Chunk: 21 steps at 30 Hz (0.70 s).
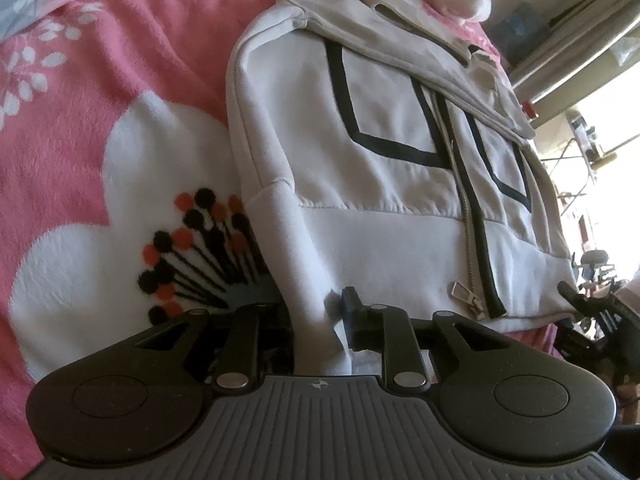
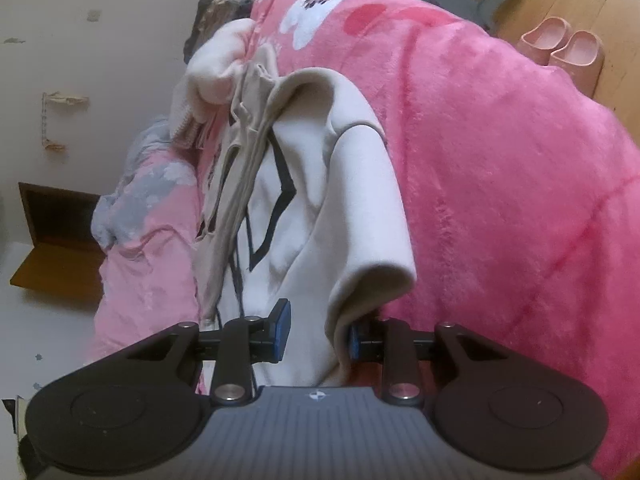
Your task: Fold clothes
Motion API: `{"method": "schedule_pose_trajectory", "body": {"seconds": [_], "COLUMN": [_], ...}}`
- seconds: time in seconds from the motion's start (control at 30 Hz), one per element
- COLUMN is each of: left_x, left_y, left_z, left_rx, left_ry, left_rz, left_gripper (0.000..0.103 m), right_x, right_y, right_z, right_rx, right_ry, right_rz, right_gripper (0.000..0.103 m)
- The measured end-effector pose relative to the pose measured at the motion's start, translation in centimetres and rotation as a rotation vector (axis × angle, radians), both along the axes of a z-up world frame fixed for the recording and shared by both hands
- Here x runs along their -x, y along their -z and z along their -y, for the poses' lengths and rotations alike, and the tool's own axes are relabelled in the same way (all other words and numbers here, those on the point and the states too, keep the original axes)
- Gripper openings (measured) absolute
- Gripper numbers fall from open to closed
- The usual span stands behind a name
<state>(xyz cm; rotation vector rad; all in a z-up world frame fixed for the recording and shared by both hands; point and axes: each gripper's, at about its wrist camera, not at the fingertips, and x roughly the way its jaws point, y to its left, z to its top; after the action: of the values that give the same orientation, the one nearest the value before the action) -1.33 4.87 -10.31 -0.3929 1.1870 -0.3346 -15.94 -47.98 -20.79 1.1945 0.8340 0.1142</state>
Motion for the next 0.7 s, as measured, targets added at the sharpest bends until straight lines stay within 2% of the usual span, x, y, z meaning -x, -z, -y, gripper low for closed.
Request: {"method": "schedule_pose_trajectory", "body": {"seconds": [0.37,0.57,0.7], "left_x": [0.1,0.4,0.3], "left_y": [-0.2,-0.8,-0.8], "left_z": [0.6,1.8,2.1], "left_rx": [-0.027,-0.111,-0.141], "left_ry": [0.038,0.094,0.117], "left_rz": [0.021,0.062,0.066], "left_gripper": [0.02,0.018,0.019], "right_x": [-0.6,-0.9,-1.0], "right_y": [0.5,0.4,0.6], "right_z": [-1.0,-1.5,-1.5], "right_rx": [-0.008,0.005,0.001], "right_ry": [-0.005,-0.022,-0.023], "right_rz": [-0.013,-0.011,-0.015], "right_gripper": [0.03,0.03,0.03]}}
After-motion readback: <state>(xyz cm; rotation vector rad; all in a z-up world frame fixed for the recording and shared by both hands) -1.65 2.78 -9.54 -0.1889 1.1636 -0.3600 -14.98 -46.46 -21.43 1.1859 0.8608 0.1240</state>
